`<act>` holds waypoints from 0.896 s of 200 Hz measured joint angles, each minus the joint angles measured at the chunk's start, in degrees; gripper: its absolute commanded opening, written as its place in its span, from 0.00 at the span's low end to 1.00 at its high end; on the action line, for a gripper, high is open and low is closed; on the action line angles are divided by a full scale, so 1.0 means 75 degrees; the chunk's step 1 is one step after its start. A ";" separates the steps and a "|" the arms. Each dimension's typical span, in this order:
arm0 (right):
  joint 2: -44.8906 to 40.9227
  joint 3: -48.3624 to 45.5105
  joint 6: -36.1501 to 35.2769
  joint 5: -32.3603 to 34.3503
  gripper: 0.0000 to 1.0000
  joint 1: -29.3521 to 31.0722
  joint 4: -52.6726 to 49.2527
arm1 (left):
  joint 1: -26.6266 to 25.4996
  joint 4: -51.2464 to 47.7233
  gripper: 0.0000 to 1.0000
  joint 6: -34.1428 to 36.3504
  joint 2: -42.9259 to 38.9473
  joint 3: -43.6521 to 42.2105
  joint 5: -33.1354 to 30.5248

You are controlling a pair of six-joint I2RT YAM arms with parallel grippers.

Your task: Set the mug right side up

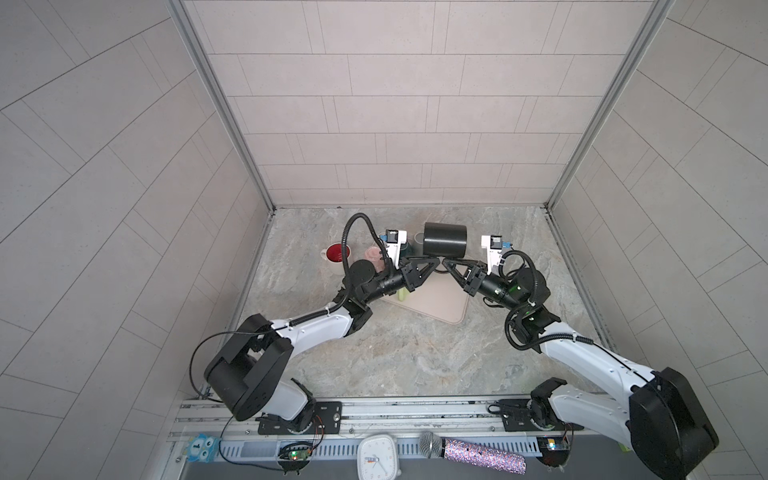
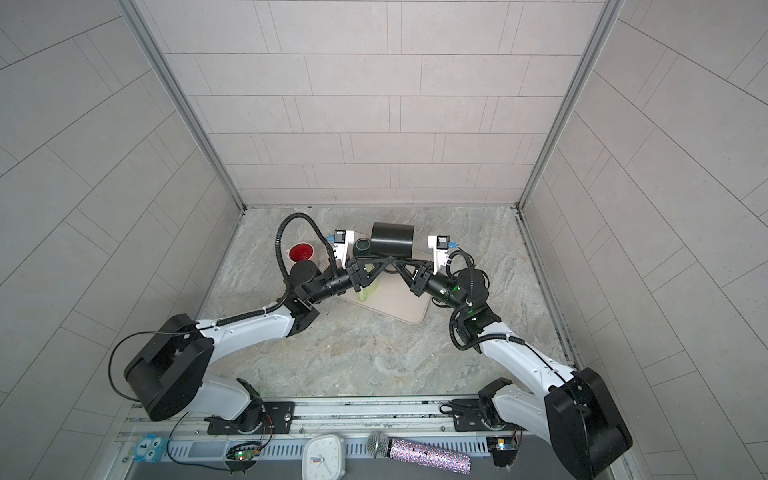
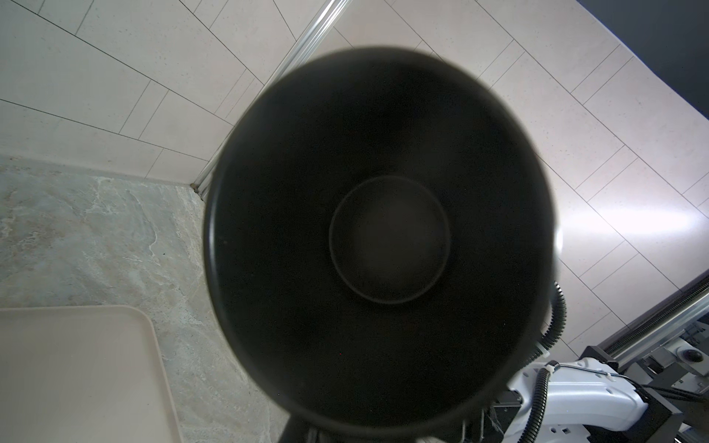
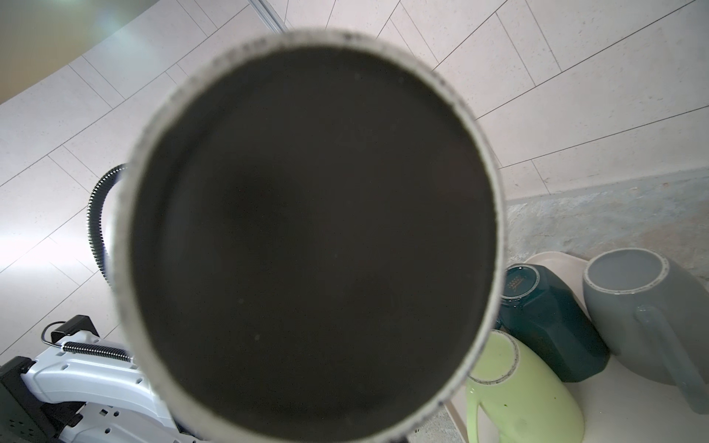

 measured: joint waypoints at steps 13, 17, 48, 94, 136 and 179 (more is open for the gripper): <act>-0.0003 0.0000 0.0000 0.0000 0.00 0.0000 -0.0012 | 0.0003 -0.0003 0.00 0.0003 -0.0003 0.0000 0.0000; -0.0012 0.0000 -0.0003 0.0003 0.00 0.0000 -0.0026 | 0.0003 -0.0006 0.00 0.0003 -0.0003 0.0000 0.0003; -0.0166 0.0023 -0.0082 0.0044 0.00 0.0015 -0.0364 | -0.0012 -0.0152 0.00 0.0009 -0.0052 0.0000 0.0041; -0.0332 0.0102 -0.0227 0.0070 0.00 0.0038 -0.0854 | -0.0023 -0.0385 0.00 0.0061 -0.0143 0.0000 0.0102; -0.0364 0.0154 -0.0280 0.0070 0.00 0.0050 -0.0991 | -0.0038 -0.0431 0.00 0.0073 -0.0198 0.0000 0.0085; -0.0370 0.0175 -0.0315 0.0061 0.11 0.0064 -0.1023 | -0.0067 -0.0676 0.00 0.0242 -0.0344 0.0000 -0.0009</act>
